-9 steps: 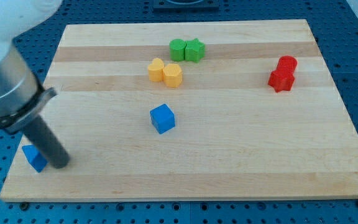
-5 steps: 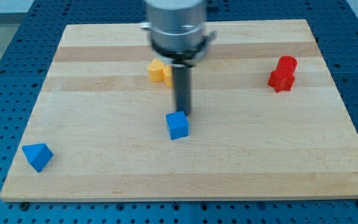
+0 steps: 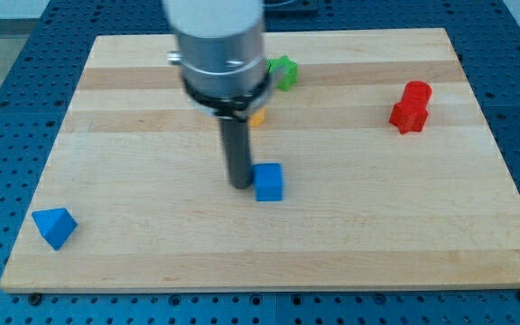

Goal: Push the blue cube to the bottom of the red star

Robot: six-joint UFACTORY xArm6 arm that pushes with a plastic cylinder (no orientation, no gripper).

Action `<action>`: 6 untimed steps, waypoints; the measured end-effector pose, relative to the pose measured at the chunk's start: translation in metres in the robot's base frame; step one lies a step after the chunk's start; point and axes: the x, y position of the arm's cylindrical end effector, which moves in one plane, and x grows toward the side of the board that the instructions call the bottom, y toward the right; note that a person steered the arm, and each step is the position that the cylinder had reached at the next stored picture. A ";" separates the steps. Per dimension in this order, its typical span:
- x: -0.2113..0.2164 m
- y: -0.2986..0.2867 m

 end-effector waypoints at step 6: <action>0.024 0.083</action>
